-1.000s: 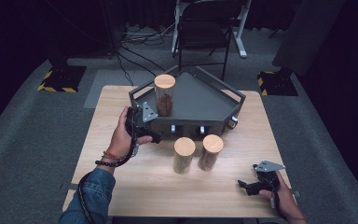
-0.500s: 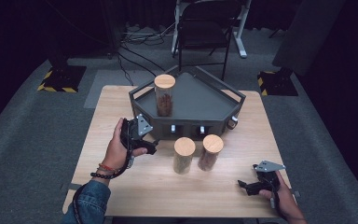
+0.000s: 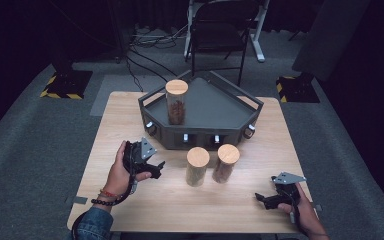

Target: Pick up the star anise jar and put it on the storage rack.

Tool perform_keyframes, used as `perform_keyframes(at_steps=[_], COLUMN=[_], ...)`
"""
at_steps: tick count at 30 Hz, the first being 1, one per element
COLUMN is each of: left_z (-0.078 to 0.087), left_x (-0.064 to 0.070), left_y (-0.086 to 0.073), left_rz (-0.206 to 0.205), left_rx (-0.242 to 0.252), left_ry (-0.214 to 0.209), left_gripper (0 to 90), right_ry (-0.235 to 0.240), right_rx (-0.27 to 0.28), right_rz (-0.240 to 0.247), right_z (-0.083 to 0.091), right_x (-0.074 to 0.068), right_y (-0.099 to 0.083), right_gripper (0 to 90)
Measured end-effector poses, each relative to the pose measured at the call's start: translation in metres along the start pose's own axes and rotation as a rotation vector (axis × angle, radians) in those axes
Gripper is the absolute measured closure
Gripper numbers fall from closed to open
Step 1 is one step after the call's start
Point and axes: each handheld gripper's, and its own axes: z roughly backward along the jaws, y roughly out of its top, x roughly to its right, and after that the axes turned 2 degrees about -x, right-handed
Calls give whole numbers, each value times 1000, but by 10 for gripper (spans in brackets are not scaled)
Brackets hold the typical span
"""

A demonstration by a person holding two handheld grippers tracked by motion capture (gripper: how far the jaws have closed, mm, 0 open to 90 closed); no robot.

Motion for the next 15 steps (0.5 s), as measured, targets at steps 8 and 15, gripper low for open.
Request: perform_keyframes(at_steps=[8,15], left_z=[1,5], left_x=[-1,1], left_y=[-26,-47], left_rz=[29,58], left_rx=[-38,-59], left_ry=[-13,-19], left_gripper=[30,30], right_ry=[0,0], right_rx=[0,0], right_rz=[0,0], right_z=[0,0], right_x=[0,0], right_y=[0,0], right_gripper=[0,0])
